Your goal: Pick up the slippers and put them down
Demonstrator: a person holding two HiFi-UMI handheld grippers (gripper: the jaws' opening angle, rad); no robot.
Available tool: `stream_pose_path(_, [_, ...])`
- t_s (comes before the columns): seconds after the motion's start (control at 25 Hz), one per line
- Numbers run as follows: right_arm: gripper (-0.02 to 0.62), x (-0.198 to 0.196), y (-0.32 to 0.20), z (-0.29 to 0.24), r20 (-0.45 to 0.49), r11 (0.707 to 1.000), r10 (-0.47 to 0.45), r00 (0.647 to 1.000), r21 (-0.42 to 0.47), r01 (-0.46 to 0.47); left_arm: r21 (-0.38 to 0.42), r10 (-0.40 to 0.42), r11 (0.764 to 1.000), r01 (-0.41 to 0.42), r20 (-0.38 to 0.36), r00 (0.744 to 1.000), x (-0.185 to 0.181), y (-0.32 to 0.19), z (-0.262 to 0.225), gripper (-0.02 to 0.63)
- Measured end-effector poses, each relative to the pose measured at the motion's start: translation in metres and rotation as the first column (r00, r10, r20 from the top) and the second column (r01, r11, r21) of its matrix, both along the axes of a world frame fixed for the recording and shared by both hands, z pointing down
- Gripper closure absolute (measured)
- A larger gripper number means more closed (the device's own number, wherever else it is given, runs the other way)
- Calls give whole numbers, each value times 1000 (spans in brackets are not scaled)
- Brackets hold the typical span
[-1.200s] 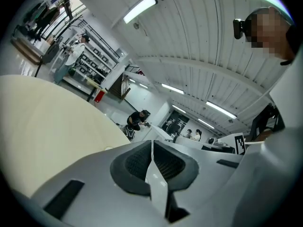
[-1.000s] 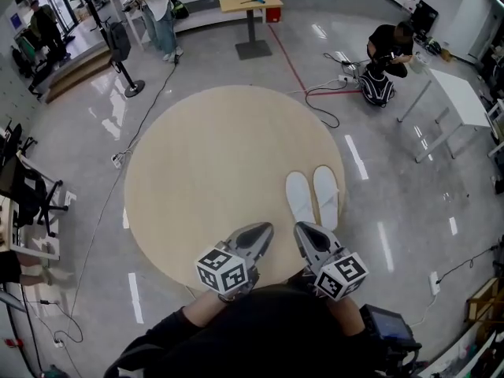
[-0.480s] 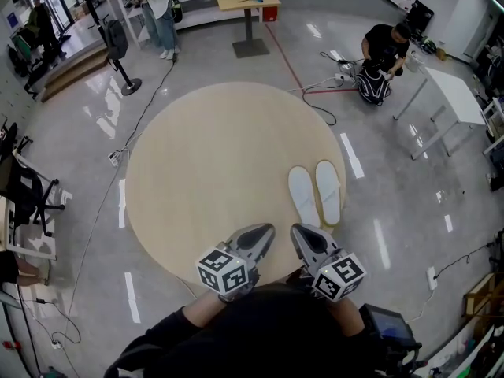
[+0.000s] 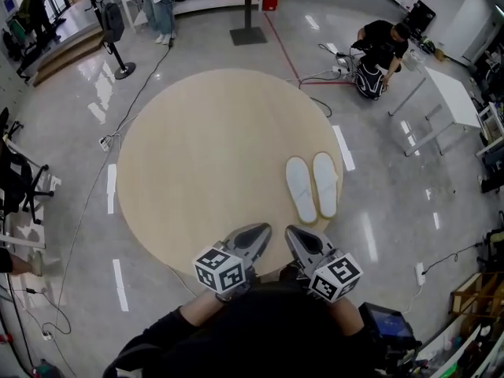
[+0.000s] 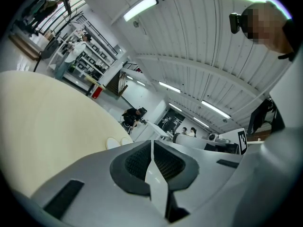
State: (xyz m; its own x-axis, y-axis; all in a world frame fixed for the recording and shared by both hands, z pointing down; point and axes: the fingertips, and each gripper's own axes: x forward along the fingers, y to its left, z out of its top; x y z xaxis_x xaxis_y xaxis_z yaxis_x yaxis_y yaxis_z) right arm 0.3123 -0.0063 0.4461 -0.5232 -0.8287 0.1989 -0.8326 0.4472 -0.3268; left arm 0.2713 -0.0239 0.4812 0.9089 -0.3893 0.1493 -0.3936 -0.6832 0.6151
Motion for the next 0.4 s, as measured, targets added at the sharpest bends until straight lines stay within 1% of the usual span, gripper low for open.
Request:
stream_pose_path(0.16, [580, -5, 3, 5, -7, 1000, -20, 1000, -19, 20, -24, 0, 1000, 0, 1, 1000, 0, 6, 8, 572])
stream_pose_path(0.24, [580, -11, 6, 4, -8, 999, -40, 999, -16, 40, -27, -21, 999, 21, 13, 1000, -8, 8, 9, 572])
stream_pose_path(0.4, [580, -31, 14, 4, 5, 996, -92, 996, -9, 93, -41, -88, 995, 91, 56, 995, -36, 15, 12, 572])
